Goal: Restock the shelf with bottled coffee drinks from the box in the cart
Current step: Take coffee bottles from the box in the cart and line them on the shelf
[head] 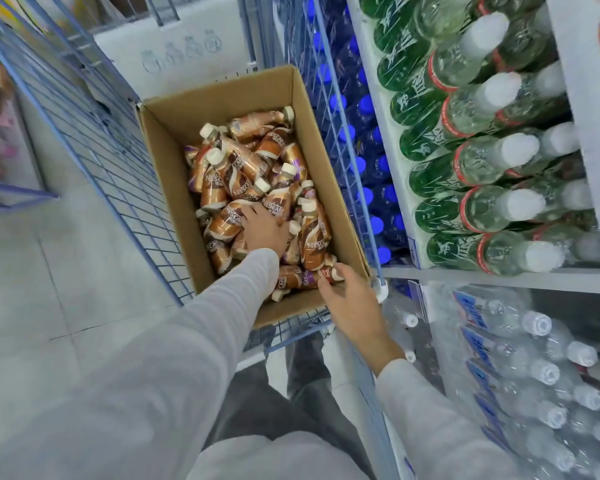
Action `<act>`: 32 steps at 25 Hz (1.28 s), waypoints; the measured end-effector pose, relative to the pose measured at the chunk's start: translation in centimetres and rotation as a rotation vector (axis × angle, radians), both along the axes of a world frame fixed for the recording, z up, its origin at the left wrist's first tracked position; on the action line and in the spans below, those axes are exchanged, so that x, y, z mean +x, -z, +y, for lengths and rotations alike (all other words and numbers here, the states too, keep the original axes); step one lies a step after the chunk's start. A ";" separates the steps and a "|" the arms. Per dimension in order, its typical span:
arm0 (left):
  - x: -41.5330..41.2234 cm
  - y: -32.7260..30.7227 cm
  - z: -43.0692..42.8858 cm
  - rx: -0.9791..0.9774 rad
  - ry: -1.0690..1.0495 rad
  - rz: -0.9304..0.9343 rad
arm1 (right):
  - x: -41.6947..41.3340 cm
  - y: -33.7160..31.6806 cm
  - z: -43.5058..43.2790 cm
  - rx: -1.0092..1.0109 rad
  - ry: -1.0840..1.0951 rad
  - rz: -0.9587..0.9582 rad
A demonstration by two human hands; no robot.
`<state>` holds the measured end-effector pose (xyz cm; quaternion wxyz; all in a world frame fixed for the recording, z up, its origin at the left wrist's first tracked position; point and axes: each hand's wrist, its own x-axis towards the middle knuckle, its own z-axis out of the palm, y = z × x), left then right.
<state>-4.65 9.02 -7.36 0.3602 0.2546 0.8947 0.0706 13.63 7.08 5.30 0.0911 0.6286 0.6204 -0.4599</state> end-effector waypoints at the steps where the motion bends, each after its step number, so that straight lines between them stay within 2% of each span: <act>1: -0.1 0.1 0.0 -0.013 0.002 -0.006 | -0.1 0.0 0.2 -0.005 0.001 0.004; 5: -1.1 -0.8 -1.4 0.044 -0.014 -0.142 | -0.9 0.1 0.8 -0.035 0.014 0.040; 10: -1.4 -5.1 -7.3 0.197 -0.265 -0.409 | -2.7 2.3 2.5 -0.056 0.008 -0.001; 18: -0.4 -9.9 -15.4 0.189 -0.457 -0.420 | -6.1 12.1 4.7 -0.261 0.087 -0.182; 22: 0.1 -10.1 -16.4 0.202 -0.486 -0.429 | -6.4 15.1 4.3 -0.141 0.124 -0.175; 25: 0.0 -10.6 -16.1 0.211 -0.472 -0.432 | -5.9 14.8 4.2 -0.143 0.151 -0.118; 27: -0.1 -11.0 -15.8 0.225 -0.452 -0.434 | -5.3 12.8 3.7 -0.145 0.187 -0.012; 32: 0.2 -14.1 -14.1 0.331 -0.392 -0.454 | -3.4 3.7 0.7 -0.145 0.298 0.314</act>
